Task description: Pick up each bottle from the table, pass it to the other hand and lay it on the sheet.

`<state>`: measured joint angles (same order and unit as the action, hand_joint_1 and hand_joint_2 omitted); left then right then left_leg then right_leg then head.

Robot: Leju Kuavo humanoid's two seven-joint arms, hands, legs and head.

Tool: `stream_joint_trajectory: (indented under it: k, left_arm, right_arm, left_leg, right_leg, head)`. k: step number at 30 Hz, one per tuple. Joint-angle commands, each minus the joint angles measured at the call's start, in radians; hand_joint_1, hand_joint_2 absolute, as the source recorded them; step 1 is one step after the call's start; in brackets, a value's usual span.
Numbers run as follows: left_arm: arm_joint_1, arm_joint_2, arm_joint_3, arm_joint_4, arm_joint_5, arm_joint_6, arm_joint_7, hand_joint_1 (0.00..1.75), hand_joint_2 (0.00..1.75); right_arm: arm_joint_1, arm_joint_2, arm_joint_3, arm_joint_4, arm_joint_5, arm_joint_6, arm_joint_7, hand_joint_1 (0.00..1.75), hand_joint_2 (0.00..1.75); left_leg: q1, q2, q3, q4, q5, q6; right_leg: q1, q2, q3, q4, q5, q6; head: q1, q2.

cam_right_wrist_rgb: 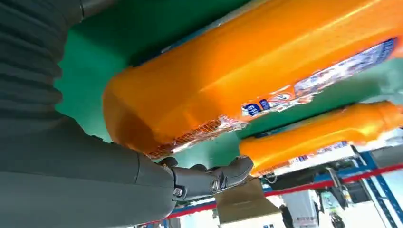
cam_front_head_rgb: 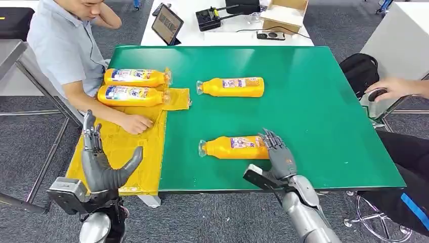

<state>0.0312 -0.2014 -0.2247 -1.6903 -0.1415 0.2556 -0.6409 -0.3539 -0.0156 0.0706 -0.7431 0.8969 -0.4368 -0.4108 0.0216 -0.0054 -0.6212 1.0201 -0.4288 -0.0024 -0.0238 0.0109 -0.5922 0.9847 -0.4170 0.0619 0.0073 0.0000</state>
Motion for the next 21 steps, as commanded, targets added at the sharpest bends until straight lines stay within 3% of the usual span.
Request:
stream_joint_trajectory:
  k: [1, 2, 3, 4, 18, 19, 20, 21]
  left_arm:
    - [-0.032, 0.032, -0.017, 0.07, 0.021, -0.019, 0.036, 0.0, 1.75]
    - [-0.03, 0.033, -0.016, 0.069, 0.034, -0.032, 0.048, 0.0, 1.75]
    - [-0.025, 0.03, -0.01, 0.063, 0.039, -0.035, 0.054, 0.0, 1.75]
    - [-0.023, 0.03, -0.008, 0.06, 0.029, -0.03, 0.048, 0.0, 1.75]
    - [-0.055, 0.031, -0.016, 0.105, 0.022, -0.024, 0.047, 0.0, 1.75]
    - [-0.06, 0.031, -0.017, 0.111, 0.024, -0.025, 0.047, 0.0, 1.75]
    - [-0.063, 0.031, -0.017, 0.115, 0.026, -0.025, 0.046, 0.0, 1.75]
    - [-0.065, 0.032, -0.018, 0.117, 0.028, -0.025, 0.046, 0.0, 1.75]
  right_arm:
    - [-0.131, -0.015, 0.086, 0.202, 0.11, -0.028, 0.15, 0.0, 1.75]
    - [-0.138, -0.019, 0.099, 0.208, 0.138, -0.032, 0.185, 0.0, 1.75]
    - [-0.157, -0.027, 0.14, 0.229, 0.231, -0.063, 0.289, 0.0, 1.75]
    - [-0.171, -0.025, 0.137, 0.24, 0.241, -0.035, 0.303, 0.0, 1.75]
    - [-0.21, 0.008, 0.064, 0.331, 0.119, 0.093, 0.201, 0.0, 1.75]
    - [-0.209, 0.008, 0.056, 0.339, 0.102, 0.111, 0.19, 0.07, 1.75]
    - [-0.206, 0.007, 0.059, 0.348, 0.101, 0.119, 0.184, 1.06, 1.75]
    - [-0.205, 0.007, 0.059, 0.354, 0.097, 0.13, 0.179, 1.61, 1.75]
  left_leg:
    - [0.0, 0.001, 0.003, -0.001, 0.0, 0.001]
    - [0.0, 0.002, 0.005, -0.001, -0.001, 0.001]
    - [0.0, 0.002, 0.006, -0.002, -0.001, 0.002]
    - [0.0, 0.002, 0.005, -0.001, -0.001, 0.001]
    - [0.0, 0.0, 0.004, -0.001, 0.0, 0.001]
    - [0.0, -0.001, 0.006, -0.002, 0.0, 0.001]
    - [0.0, -0.001, 0.005, -0.002, 0.0, 0.001]
    - [0.0, -0.001, 0.007, -0.002, 0.0, 0.001]
  right_leg:
    - [0.001, 0.0, 0.002, -0.001, 0.0, -0.002]
    - [0.001, 0.001, 0.004, -0.001, -0.001, -0.003]
    - [0.001, 0.0, 0.005, -0.001, -0.001, -0.004]
    - [0.001, 0.0, 0.004, -0.001, -0.001, -0.003]
    - [0.001, -0.002, 0.004, -0.001, 0.0, -0.003]
    - [0.001, -0.002, 0.006, -0.002, -0.001, -0.004]
    - [0.001, -0.002, 0.005, -0.001, -0.001, -0.003]
    - [0.001, -0.003, 0.007, -0.002, -0.001, -0.004]
  head:
    - [0.0, 0.0]
    - [0.0, 0.0]
    - [0.0, 0.0]
    - [0.0, 0.0]
    - [0.0, 0.0]
    - [0.0, 0.0]
    - [0.0, 0.0]
    - [0.0, 0.0]
